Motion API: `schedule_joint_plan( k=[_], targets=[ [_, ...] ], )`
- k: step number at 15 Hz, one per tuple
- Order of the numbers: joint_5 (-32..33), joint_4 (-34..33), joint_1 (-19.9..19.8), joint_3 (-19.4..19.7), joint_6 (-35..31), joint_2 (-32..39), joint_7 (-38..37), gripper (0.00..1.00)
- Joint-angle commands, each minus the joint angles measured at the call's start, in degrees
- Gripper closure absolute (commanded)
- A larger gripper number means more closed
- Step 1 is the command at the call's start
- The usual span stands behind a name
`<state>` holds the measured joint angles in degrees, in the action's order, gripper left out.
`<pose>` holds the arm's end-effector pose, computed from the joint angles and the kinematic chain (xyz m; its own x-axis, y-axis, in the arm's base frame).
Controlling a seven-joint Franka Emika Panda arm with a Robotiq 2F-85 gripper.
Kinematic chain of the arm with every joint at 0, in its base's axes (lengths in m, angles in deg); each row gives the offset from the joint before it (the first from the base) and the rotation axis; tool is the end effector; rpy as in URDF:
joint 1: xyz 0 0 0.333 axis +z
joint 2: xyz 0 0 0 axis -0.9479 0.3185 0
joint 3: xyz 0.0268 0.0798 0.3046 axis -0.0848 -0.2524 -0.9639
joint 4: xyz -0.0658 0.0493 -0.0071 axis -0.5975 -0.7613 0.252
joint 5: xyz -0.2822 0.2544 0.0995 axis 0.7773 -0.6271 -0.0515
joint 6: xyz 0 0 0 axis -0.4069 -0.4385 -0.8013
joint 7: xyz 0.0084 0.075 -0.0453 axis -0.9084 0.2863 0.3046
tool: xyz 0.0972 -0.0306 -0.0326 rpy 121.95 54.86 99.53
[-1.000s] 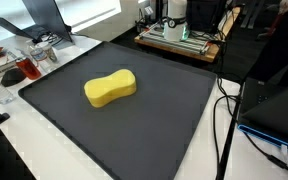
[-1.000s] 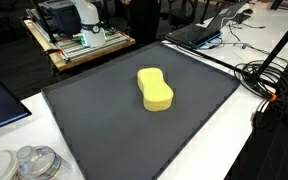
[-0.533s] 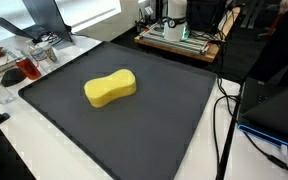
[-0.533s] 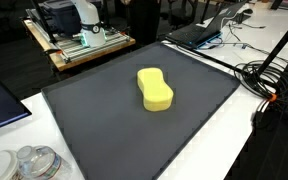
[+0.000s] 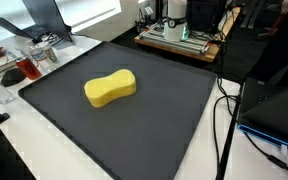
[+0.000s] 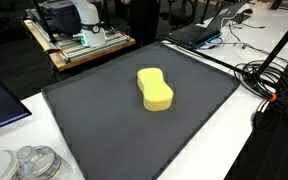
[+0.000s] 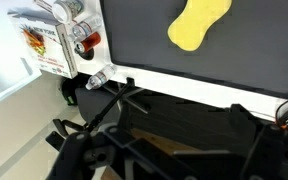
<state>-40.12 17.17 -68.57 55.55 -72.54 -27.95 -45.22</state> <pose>0.4829 0.1332 0.6872 0.9387 0.0929 0.3319 -0.0643 -0.8990 0.4333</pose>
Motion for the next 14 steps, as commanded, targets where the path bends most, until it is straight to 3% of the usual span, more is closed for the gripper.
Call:
schedule_joint_plan(
  k=[1,8,14],
  targets=[
    [2.98,3.62,2.41,-0.90,0.08,0.51,-1.41,0.00],
    [3.43,7.62,5.87,-2.40,0.28,6.67,-3.98,0.00],
    [3.65,6.36,6.74,0.02,-0.62,14.49,-5.26,0.00]
  ],
)
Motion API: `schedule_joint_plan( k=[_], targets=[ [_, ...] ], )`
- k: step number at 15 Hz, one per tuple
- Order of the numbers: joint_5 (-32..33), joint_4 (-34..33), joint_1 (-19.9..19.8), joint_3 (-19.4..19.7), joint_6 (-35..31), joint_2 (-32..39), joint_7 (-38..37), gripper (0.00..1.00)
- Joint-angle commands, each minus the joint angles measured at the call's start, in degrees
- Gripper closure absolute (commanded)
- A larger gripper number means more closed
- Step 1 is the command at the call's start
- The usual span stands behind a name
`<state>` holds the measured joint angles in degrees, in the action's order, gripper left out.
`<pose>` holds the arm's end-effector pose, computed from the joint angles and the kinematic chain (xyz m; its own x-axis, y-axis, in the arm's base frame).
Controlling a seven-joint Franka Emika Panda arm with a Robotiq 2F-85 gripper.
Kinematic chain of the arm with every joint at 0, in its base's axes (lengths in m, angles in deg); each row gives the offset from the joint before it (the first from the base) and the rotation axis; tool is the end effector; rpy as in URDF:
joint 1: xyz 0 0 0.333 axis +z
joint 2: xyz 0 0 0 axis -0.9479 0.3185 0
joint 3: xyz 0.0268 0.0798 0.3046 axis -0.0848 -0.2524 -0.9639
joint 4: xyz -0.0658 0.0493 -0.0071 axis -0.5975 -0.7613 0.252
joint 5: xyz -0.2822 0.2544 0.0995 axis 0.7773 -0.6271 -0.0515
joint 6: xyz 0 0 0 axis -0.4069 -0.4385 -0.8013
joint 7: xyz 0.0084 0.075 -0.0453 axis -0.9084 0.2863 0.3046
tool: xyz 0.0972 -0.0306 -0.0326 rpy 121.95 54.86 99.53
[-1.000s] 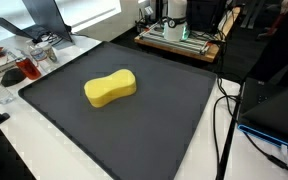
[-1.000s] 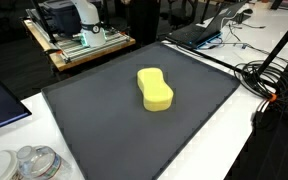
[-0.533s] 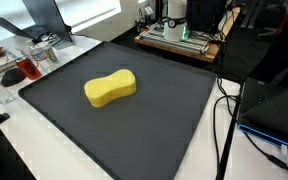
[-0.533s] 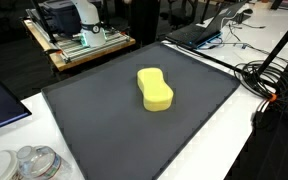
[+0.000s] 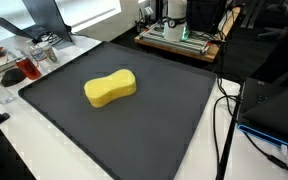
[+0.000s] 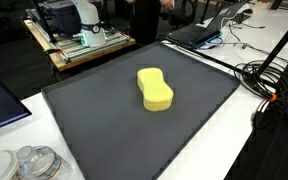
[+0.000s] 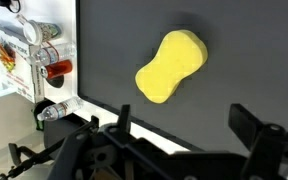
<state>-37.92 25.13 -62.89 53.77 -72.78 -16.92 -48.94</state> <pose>0.5094 0.1969 0.5229 0.9815 0.1836 0.0548 0.1311 -0.8521 0.5067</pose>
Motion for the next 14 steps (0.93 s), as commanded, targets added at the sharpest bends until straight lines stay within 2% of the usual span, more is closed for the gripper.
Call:
schedule_joint_plan(
  k=[1,9,10,11,14],
  targets=[
    [1.66,-1.71,1.25,2.23,-0.71,4.49,-1.88,0.00],
    [6.73,-4.23,4.91,4.11,-2.62,12.36,-8.61,0.00],
    [8.29,-4.22,5.52,4.23,-3.49,13.19,-7.48,0.00],
    [5.40,-2.67,5.07,4.62,-2.68,11.08,-6.66,0.00],
    [6.75,-3.37,6.07,4.70,-3.08,12.70,-6.88,0.00]
  ],
)
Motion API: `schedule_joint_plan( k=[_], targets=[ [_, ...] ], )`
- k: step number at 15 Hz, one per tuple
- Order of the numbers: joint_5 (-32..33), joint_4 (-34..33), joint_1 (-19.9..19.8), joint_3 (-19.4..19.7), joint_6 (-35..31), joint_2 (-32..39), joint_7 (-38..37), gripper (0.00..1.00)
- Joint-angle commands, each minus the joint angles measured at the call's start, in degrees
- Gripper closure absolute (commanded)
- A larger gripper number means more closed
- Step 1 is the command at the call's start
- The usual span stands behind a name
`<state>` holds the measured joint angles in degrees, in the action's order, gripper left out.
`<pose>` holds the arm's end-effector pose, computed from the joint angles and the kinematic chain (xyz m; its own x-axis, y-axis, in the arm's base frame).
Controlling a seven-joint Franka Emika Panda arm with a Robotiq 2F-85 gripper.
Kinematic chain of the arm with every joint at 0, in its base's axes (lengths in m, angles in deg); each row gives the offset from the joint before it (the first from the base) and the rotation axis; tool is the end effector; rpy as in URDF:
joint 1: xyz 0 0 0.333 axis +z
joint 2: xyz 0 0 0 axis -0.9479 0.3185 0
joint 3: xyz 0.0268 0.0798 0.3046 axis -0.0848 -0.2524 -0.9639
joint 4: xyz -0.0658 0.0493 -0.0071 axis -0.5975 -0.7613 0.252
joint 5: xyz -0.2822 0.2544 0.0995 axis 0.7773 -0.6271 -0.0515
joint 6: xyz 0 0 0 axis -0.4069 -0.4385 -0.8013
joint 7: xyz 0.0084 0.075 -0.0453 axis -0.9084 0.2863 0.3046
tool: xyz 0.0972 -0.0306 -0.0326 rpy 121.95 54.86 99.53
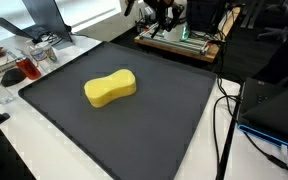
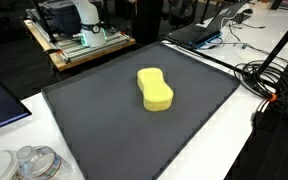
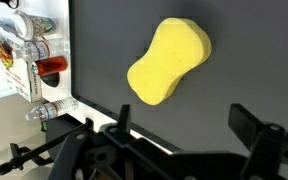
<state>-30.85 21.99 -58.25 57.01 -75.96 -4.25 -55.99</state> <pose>0.5543 0.2183 0.4317 0.9838 0.1770 0.0280 0.1296 -0.8110 0.5705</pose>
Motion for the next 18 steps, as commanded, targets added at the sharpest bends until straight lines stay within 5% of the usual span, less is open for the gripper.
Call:
schedule_joint_plan(
  k=[1,5,12,18],
  targets=[
    [-0.24,-0.36,1.45,1.49,0.11,0.13,0.18,0.00],
    [0.97,-3.47,2.23,2.34,4.14,2.13,-4.52,0.00],
    [4.80,-18.48,8.27,4.10,17.76,14.98,-14.12,0.00],
    [5.88,-27.82,13.17,6.53,19.58,25.86,-17.32,0.00]
  ],
)
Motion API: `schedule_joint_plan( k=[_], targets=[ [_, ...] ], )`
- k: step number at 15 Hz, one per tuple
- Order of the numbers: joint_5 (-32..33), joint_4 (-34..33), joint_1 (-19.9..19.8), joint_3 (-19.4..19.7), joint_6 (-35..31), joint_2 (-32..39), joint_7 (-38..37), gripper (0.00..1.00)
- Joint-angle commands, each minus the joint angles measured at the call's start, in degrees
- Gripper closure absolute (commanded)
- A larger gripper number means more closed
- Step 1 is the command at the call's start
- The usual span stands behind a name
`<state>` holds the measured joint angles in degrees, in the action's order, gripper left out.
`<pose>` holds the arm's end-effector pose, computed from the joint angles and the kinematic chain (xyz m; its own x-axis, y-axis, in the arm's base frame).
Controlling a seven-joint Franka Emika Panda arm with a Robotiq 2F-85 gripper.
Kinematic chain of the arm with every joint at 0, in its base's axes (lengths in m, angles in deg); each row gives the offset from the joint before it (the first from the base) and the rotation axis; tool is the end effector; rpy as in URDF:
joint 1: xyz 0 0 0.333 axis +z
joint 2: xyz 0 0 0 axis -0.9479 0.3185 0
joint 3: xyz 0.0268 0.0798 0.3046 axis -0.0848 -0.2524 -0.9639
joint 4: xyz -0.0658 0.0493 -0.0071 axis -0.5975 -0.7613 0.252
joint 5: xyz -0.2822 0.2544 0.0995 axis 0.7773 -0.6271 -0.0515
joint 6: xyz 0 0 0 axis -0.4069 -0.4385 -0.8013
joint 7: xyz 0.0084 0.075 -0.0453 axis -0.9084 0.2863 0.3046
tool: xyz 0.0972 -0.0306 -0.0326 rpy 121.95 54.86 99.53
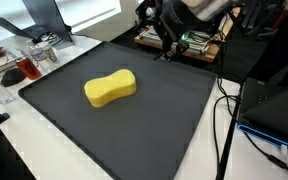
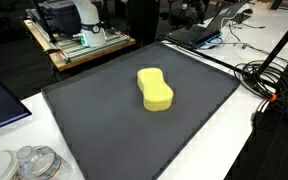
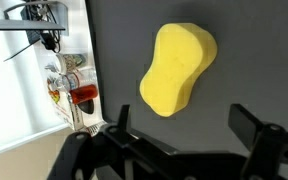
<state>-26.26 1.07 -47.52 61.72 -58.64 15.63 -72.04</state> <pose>0.5966 0.2781 0.3679 0.9957 -0.0703 0.0599 -0.0919 -0.6906 0.7173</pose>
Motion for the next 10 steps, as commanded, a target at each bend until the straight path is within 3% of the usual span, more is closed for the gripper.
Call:
schedule_joint_plan(
  k=[1,6,10],
  targets=[
    [1.09,-7.89,2.91,2.21,2.12,7.45,-1.01,0.00],
    [0.52,-1.09,3.21,2.11,-2.00,5.64,-0.29,0.00],
    [1.03,8.19,2.08,1.33,-12.06,1.52,-1.01,0.00]
  ],
)
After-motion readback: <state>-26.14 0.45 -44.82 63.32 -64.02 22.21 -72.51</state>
